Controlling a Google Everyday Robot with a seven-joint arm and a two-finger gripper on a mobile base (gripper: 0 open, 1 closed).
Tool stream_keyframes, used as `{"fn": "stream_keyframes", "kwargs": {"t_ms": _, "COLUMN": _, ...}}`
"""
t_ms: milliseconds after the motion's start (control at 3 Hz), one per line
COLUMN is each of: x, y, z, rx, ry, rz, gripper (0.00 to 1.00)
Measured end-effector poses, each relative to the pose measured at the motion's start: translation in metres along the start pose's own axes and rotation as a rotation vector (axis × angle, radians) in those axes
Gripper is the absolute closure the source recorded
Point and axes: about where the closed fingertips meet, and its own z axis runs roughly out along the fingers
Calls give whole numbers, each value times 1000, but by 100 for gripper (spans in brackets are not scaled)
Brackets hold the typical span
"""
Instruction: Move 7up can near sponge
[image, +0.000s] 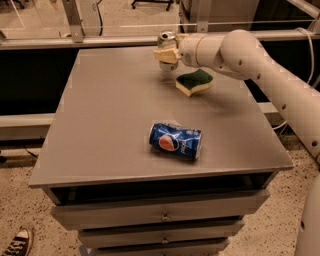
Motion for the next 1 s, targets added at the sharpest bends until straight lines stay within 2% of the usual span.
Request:
{"fn": "stream_keyframes", "kwargs": {"t_ms": 333, "x": 9, "y": -37, "z": -13, "rx": 79, "ry": -10, "rz": 12, "gripper": 100}}
{"fn": "stream_keyframes", "kwargs": {"t_ms": 667, "x": 19, "y": -58, "z": -29, "rx": 127, "ry": 10, "rz": 39, "gripper": 84}}
{"fn": "stream_keyframes", "kwargs": {"t_ms": 1000, "x": 27, "y": -65, "z": -42, "rx": 150, "ry": 34, "rz": 77, "gripper": 61}}
